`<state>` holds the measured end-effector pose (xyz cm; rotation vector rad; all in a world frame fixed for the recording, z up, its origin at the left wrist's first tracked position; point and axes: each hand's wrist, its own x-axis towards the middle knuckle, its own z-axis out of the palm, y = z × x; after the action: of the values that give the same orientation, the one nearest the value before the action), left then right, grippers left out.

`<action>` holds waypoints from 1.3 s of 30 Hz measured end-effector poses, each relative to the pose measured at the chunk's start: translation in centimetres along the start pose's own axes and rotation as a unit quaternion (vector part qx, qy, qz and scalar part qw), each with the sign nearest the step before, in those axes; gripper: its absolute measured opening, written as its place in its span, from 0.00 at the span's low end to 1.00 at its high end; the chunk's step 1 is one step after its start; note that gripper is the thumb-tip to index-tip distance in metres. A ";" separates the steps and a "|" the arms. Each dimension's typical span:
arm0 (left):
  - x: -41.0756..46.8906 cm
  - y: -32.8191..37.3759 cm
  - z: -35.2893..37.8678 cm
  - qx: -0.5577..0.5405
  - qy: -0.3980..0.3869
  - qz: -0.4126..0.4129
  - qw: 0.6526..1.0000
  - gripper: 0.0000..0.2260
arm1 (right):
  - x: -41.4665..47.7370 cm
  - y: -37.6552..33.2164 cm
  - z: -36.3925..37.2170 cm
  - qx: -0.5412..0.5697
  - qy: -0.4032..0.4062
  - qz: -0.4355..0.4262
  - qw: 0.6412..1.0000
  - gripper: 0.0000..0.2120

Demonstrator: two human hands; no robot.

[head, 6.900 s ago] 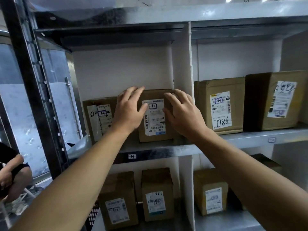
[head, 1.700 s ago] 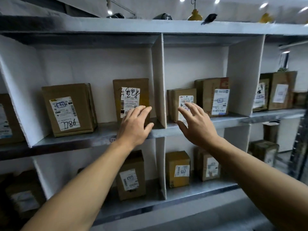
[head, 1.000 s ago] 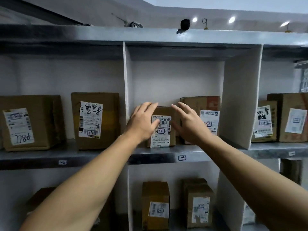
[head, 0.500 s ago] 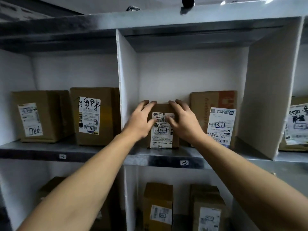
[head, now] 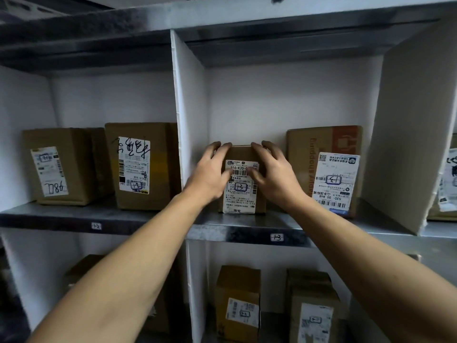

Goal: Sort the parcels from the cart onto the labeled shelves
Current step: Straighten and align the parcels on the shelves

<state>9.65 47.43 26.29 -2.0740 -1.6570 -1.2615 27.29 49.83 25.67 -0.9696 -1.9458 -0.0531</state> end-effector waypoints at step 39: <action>4.0 13.7 8.0 -0.032 -0.008 0.072 0.997 0.29 | -2.5 10.5 -12.5 -0.156 0.039 0.014 0.987 0.34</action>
<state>25.59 50.42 28.84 -2.2015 -1.4629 -1.2699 43.67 50.50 27.35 -1.1801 -1.8835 -0.3844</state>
